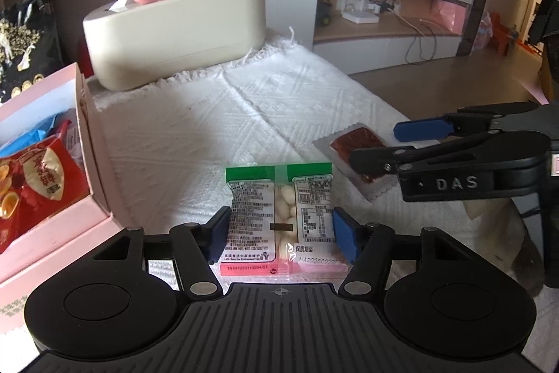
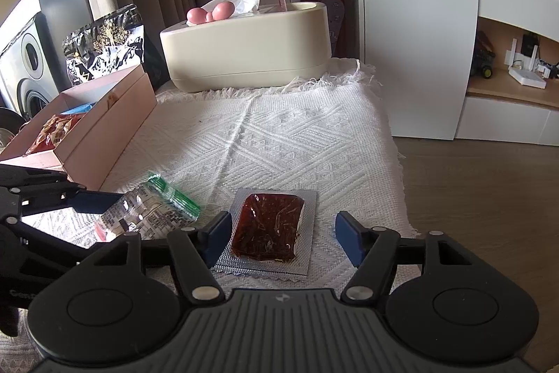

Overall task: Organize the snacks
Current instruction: 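Carry the jerky into the pink box and release with the right tool while the left carries the peanuts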

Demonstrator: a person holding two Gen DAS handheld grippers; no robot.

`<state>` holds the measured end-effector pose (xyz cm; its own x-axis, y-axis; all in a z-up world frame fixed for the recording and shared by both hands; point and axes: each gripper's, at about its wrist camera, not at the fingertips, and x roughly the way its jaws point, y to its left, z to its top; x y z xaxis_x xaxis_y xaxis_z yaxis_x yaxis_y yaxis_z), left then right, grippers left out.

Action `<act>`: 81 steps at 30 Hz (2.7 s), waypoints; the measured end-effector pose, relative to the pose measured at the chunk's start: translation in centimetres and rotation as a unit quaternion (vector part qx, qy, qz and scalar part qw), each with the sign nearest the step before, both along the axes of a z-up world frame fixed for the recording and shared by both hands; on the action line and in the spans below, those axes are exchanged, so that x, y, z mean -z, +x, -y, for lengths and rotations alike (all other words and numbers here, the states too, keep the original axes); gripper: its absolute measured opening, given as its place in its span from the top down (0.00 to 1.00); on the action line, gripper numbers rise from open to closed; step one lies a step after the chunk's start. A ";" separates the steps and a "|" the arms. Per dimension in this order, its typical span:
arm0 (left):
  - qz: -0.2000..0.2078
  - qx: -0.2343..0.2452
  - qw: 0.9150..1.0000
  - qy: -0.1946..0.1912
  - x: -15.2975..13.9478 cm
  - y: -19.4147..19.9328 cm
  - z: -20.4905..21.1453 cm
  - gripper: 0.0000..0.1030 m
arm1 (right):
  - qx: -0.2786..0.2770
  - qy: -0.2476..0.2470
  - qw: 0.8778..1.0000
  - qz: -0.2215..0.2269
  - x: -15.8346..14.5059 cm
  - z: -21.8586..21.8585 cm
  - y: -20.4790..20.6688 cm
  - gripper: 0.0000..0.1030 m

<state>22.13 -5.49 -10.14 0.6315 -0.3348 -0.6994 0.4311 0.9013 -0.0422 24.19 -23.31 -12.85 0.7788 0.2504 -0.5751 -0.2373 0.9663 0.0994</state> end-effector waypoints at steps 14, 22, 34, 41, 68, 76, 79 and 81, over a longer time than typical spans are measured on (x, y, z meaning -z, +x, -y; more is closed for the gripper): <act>-0.035 -0.078 0.993 -0.078 -3.5 -4.9 -5.4 0.35 | -0.011 -0.034 0.999 -0.005 -0.6 -2.0 -0.4 0.60; -0.008 -0.123 0.989 -0.078 -5.4 -8.4 -8.8 0.35 | -0.028 -0.044 0.998 0.024 -4.1 -3.0 -2.9 0.84; 0.021 -0.153 0.987 -0.051 -6.1 -12.7 -9.8 0.35 | -0.028 -0.024 0.999 0.011 -6.6 -4.3 -5.0 0.62; 0.009 -0.161 0.984 -0.078 -4.3 -12.5 -10.8 0.35 | 0.016 -0.065 0.998 0.012 -3.8 -3.1 -5.5 0.31; 0.115 -0.249 0.948 -0.160 -10.8 -6.3 -21.5 0.35 | -0.162 -0.016 0.979 0.120 -13.9 -12.8 -4.3 0.63; 0.008 -0.252 0.944 -0.215 -5.3 1.0 -24.3 0.35 | -0.197 -0.009 0.974 0.109 -13.6 -21.2 1.9 0.63; 0.014 -0.242 0.956 -0.162 -4.0 1.3 -23.2 0.35 | -0.193 -0.016 0.977 0.084 -12.4 -22.7 4.1 0.63; 0.026 -0.233 0.963 -0.136 -3.9 1.0 -22.4 0.35 | -0.189 -0.016 0.980 0.063 -11.2 -23.1 5.6 0.63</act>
<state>23.17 16.96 -6.21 0.7894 -0.1736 -0.5888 -0.0084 0.9560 -0.2931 29.78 -0.24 -1.62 0.6984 0.5181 -0.4938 -0.5880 0.8087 0.0169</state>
